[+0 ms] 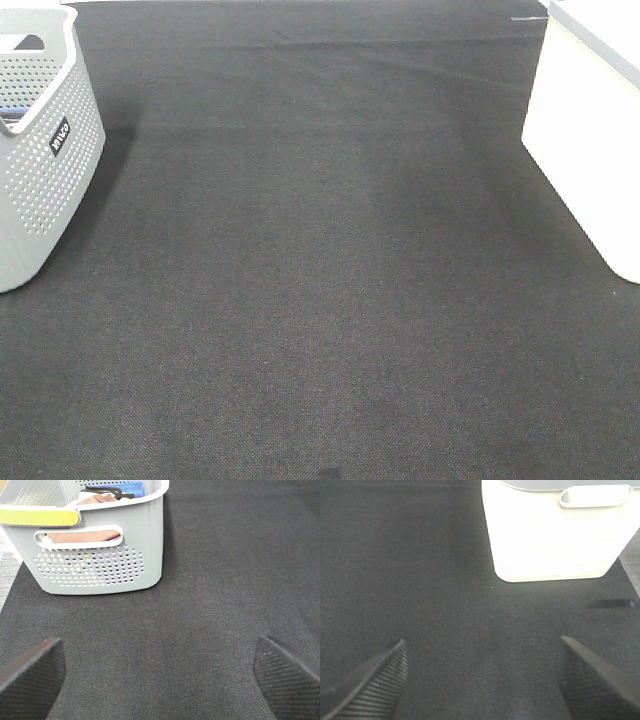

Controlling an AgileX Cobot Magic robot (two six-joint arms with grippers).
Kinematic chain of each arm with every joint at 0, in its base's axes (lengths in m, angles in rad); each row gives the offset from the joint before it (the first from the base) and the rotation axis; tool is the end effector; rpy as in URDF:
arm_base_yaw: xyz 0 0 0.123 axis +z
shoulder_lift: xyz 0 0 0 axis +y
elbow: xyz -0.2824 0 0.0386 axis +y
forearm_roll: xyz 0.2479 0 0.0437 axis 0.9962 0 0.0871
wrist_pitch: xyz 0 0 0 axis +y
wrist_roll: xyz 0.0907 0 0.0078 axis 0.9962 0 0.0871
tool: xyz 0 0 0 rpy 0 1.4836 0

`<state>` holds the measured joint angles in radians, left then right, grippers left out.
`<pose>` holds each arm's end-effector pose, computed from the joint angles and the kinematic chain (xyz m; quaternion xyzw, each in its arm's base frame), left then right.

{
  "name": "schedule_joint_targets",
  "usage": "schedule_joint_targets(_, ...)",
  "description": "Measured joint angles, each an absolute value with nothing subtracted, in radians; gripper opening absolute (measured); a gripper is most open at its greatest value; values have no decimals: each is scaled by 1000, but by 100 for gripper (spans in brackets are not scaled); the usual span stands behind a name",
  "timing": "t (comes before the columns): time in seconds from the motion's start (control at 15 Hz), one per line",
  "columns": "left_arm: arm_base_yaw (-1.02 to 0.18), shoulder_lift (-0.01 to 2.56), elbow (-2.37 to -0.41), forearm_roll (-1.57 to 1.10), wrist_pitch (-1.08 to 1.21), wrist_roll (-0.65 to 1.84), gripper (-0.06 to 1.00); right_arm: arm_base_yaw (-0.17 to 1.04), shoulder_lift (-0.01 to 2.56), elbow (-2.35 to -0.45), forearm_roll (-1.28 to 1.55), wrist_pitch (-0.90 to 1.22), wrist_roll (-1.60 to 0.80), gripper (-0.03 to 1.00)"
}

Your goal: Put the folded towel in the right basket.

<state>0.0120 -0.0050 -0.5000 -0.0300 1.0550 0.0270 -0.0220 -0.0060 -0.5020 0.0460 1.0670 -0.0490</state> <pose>-0.0054 -0.0024 0.2776 0.0070 0.8503 -0.0047 0.5262 -0.0062 0.0038 0.2773 -0.0126 0.8525 0.0044 0.5226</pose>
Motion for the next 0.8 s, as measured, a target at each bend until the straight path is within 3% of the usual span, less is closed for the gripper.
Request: schedule_joint_targets(0.8, 12, -5, -500, -30, 1055, 27, 97, -22, -7, -502, 46, 1067, -49, 77)
